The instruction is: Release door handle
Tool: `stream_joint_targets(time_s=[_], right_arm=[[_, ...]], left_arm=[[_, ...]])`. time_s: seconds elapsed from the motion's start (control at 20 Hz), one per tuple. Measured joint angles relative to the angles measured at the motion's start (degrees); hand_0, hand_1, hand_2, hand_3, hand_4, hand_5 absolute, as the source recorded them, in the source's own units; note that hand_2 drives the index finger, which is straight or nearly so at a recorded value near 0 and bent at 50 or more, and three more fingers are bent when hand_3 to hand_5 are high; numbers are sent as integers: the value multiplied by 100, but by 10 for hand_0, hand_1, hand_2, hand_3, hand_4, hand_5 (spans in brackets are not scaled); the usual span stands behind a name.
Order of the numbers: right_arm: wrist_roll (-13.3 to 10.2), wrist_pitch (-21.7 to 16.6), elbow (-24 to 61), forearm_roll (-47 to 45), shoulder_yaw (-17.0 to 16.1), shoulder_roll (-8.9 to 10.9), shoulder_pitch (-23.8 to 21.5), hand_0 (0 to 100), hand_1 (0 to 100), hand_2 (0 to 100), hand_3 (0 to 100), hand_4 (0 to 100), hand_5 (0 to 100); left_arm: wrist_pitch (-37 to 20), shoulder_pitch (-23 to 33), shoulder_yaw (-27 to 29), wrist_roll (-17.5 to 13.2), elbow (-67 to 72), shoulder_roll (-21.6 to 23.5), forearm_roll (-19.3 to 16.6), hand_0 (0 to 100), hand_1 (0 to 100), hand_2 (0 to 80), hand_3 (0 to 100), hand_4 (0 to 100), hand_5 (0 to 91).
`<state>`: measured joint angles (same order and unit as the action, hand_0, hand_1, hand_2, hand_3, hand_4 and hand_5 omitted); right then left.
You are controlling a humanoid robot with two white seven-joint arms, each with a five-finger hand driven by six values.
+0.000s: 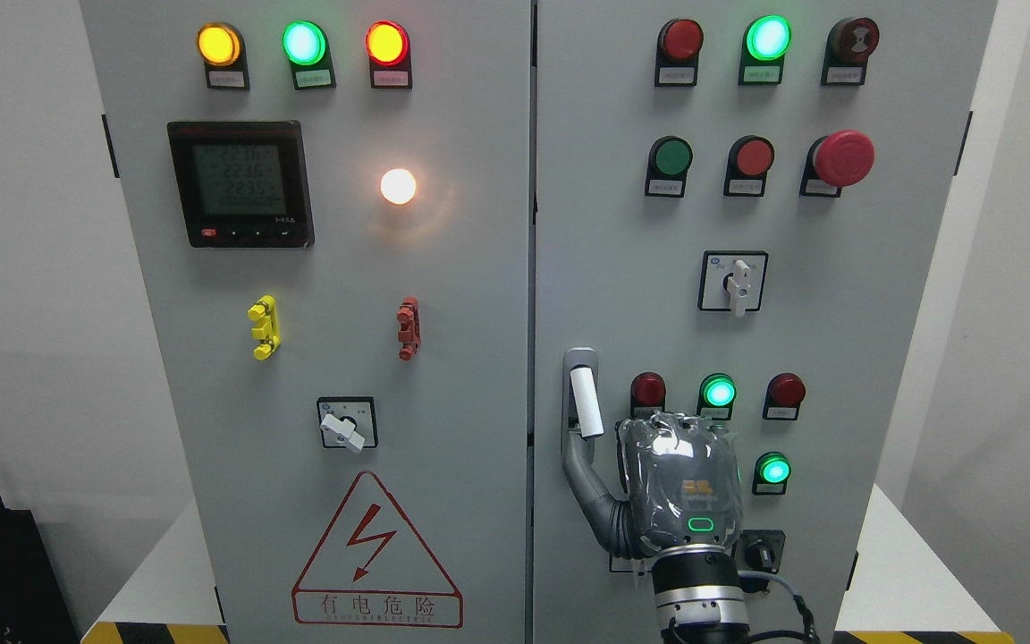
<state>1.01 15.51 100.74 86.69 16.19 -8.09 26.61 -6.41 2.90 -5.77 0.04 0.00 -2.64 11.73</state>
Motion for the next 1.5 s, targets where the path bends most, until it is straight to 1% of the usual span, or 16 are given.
stream_joint_targets(time_s=[0.55,0.95,1.5], right_arm=[[-20,0,8,-2,-11,0,0,552,23,986,1000,995,974],[-29,55,13,-6,-20,1,-1,544,49,986,1000,997,975],[-38,71,20,-10,-30,0,-8,555,50,983,1000,997,977]], left_arm=[[0,0,1,0,0,0,0,120,389,0,0,0,0],[0,0,-1,0,0,0,-2,120,389,0,0,0,0],[0,0,-1,0,0,0,-2,120,389,0,0,0,0]])
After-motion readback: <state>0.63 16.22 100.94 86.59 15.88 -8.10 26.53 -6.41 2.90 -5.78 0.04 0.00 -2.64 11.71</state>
